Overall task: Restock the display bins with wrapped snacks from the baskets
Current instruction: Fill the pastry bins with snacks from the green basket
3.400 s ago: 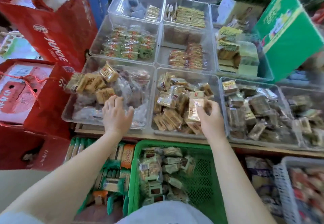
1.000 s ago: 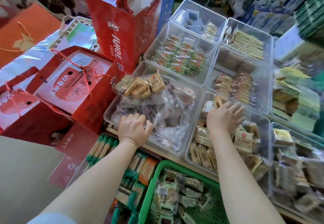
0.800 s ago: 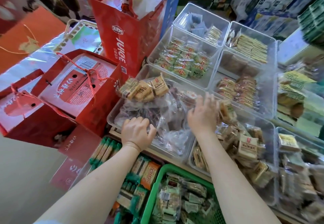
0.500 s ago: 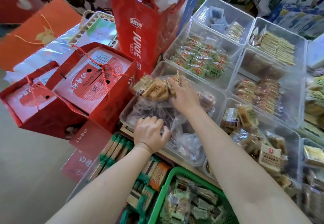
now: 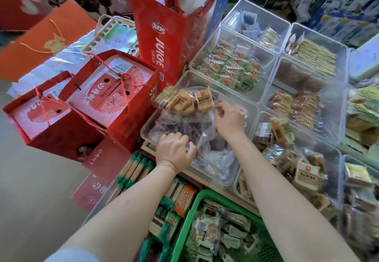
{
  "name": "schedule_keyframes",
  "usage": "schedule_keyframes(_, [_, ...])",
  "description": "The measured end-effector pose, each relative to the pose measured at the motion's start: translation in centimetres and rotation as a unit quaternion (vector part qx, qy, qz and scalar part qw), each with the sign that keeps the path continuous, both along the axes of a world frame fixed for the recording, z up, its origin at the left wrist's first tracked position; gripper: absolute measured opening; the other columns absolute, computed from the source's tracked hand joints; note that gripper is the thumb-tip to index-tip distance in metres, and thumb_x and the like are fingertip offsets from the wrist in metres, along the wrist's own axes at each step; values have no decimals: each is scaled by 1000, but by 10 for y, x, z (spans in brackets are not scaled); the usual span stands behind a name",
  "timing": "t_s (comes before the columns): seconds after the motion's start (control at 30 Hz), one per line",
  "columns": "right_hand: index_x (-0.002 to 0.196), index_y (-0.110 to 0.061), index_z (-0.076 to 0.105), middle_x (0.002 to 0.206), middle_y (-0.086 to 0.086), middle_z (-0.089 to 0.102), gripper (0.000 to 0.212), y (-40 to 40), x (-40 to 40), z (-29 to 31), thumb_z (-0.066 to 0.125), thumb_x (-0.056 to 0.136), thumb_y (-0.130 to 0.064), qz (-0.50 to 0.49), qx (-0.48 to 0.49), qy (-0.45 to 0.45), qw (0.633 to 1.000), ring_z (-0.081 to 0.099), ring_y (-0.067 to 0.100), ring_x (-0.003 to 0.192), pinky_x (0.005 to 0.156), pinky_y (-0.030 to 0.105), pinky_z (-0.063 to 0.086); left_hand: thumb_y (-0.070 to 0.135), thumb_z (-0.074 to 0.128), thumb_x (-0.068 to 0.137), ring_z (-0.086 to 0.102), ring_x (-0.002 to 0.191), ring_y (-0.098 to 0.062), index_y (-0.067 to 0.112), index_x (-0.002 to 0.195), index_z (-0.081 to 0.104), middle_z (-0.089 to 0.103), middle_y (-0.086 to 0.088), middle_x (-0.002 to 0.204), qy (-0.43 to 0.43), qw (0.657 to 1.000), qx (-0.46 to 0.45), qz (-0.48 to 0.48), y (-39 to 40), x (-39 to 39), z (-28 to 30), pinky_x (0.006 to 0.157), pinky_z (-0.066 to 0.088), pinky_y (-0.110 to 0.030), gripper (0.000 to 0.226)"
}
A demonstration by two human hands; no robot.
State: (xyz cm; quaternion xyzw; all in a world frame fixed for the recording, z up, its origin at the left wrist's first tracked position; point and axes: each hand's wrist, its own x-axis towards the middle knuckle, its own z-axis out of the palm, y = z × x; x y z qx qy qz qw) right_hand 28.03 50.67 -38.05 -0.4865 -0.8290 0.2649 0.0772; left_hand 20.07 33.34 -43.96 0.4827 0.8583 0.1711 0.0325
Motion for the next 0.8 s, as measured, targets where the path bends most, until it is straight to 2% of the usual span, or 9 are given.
schedule_keyframes(0.1, [129, -14, 60, 120, 7, 64, 31, -1, 2, 8, 54, 99, -19, -48, -75, 18, 996, 57, 22, 97, 83, 32, 45, 46, 27, 89, 57, 75, -20, 23, 71, 59, 58, 6, 73, -19, 997, -80, -2, -1, 2, 10, 76, 35, -36, 43])
schedule_keyframes(0.17, [134, -15, 56, 118, 6, 64, 33, 0, -7, 11, 52, 101, -17, -69, -95, 33, 993, 55, 20, 93, 80, 30, 45, 50, 31, 91, 55, 79, -16, 24, 74, 55, 54, 10, 76, -55, 993, -101, -9, 0, -1, 17, 81, 35, -35, 39])
schedule_keyframes(0.27, [133, -15, 56, 126, 11, 65, 33, 4, -22, 3, 54, 100, -16, -60, -86, 17, 994, 61, 28, 104, 87, 39, 53, 47, 44, 90, 55, 77, -12, 26, 76, 62, 59, 10, 76, -172, 984, -33, 14, 0, -4, 27, 78, 43, -34, 31])
schedule_keyframes(0.37, [109, -13, 62, 113, 13, 68, 14, 7, -27, -9, 52, 99, -12, -82, -39, -7, 996, 63, 33, 102, 78, 35, 47, 34, 53, 92, 58, 87, -10, 23, 89, 68, 64, 8, 89, -346, 934, 65, 54, -5, -3, 44, 75, 48, -31, 19])
schedule_keyframes(0.5, [101, -12, 61, 102, 7, 67, 6, -9, -13, -2, 55, 100, -12, -83, -8, 42, 996, 60, 24, 90, 75, 34, 45, 21, 54, 96, 64, 87, -14, 18, 90, 72, 71, 2, 87, -451, 881, 97, 105, -20, 4, 62, 80, 51, -33, 19])
schedule_keyframes(0.57, [100, -13, 61, 95, 1, 65, 5, -30, 10, 14, 57, 100, -12, -73, -17, 121, 990, 62, 18, 86, 78, 34, 53, 17, 52, 98, 69, 84, -20, 13, 93, 73, 74, -4, 85, -536, 822, 121, 148, -21, 8, 70, 84, 56, -40, 22])
schedule_keyframes(0.63, [98, -15, 60, 91, -6, 62, 5, -59, 44, 35, 57, 100, -12, -49, -23, 182, 982, 61, 3, 81, 73, 18, 51, 23, 52, 101, 71, 82, -25, 7, 105, 68, 74, -12, 90, -665, 709, 134, 191, -13, 17, 84, 85, 59, -42, 23])
schedule_keyframes(0.7, [95, -21, 59, 91, -7, 65, 9, -88, 82, 48, 58, 101, -14, -34, -46, 225, 973, 64, 3, 84, 73, 20, 53, 36, 55, 101, 73, 81, -25, 11, 108, 63, 75, -13, 92, -751, 616, 120, 206, -3, 32, 98, 80, 61, -39, 27])
schedule_keyframes(0.8, [94, -27, 58, 90, -2, 67, 13, -120, 133, 59, 61, 99, -15, -62, -93, 266, 957, 67, 17, 83, 74, 33, 56, 24, 62, 97, 75, 79, -21, 2, 117, 61, 76, -11, 94, -778, 596, 133, 150, 5, 61, 103, 80, 62, -37, 30])
